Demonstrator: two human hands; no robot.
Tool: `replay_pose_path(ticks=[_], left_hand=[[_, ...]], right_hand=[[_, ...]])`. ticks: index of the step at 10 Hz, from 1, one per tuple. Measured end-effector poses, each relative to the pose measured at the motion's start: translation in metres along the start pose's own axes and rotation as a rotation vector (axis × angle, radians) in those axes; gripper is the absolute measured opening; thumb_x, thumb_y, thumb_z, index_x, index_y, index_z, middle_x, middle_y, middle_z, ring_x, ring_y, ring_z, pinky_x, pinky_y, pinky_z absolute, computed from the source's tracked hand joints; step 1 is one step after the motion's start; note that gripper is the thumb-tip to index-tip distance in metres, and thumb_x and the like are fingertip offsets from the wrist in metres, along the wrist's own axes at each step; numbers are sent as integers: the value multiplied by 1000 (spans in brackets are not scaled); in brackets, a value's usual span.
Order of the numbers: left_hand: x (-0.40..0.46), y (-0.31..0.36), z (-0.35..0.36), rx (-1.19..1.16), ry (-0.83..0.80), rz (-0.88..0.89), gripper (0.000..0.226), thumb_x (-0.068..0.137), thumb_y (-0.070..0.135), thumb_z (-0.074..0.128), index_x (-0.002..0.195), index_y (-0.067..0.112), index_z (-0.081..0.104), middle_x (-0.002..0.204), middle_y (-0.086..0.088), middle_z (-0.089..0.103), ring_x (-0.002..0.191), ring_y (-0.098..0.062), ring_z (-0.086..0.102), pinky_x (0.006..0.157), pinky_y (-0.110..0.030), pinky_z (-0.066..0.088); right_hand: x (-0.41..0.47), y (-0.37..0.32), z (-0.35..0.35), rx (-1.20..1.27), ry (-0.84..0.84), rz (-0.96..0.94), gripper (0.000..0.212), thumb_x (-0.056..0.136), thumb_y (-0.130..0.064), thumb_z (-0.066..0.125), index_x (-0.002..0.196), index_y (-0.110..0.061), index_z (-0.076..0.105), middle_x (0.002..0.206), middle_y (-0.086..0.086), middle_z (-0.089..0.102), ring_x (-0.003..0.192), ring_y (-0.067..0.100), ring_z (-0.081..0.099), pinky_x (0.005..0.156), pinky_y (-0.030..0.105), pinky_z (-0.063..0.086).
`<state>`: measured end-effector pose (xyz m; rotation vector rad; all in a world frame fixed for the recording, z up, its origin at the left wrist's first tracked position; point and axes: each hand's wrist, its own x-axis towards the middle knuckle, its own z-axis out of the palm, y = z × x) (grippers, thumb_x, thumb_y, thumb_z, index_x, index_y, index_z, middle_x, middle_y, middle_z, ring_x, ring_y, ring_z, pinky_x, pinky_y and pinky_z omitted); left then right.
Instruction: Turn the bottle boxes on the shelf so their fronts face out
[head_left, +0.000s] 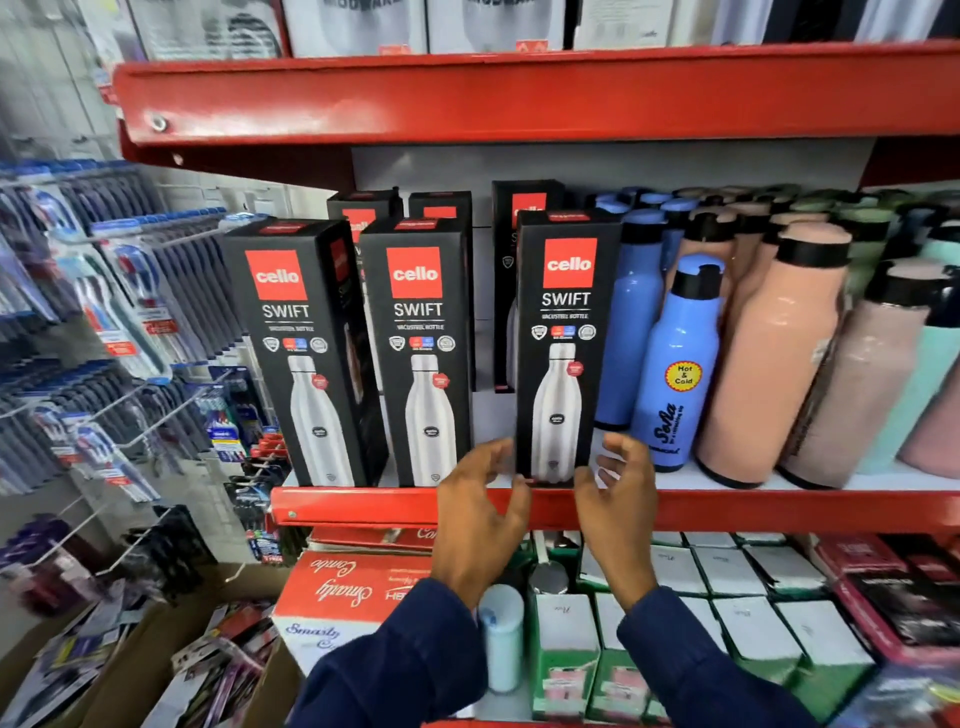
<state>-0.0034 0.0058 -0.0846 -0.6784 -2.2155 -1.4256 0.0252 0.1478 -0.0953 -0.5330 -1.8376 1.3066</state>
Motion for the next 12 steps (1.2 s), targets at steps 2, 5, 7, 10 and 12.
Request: replay_pose_path(ticks=[2,5,7,10,12], left_hand=[[8,5,21,44,-122,-142,64,85,19,67,143,8,42,137,-7,61,122,-20,61,102,-23,45],[12,13,23,21,-83,-180,48,83,6,68,127,13,51,90,35,50,73,25,54,69,8,38],[8,10,16,35,-62,-208,49,85,13,68,130,14,49,94,21,57,80,9,58,73,5,39],[5,8,9,53,-38,-237,52,85,14,68,134,9,51,116,-5,70,93,-6,62,71,12,35],[6,15,-7,115,50,-90,44,88,22,65,131,13,59,119,-2,73,106,-11,70,94,-15,48]], right_hand=[[11,5,-9,-64,-222,6,54,81,0,59,132,-13,45,133,8,57,118,21,59,104,39,47],[18,-1,-16,-100,-325,-32,56,80,9,53,131,-14,50,120,-3,60,110,10,58,99,25,45],[12,2,-15,-93,-329,-61,52,79,6,54,126,-17,54,119,-4,66,110,10,63,94,25,50],[5,0,-14,-101,-331,-75,49,79,3,57,123,-19,56,109,-10,66,101,4,63,74,-3,42],[12,-2,-19,-15,-239,-22,45,80,1,61,120,-19,55,118,0,66,99,13,66,85,24,53]])
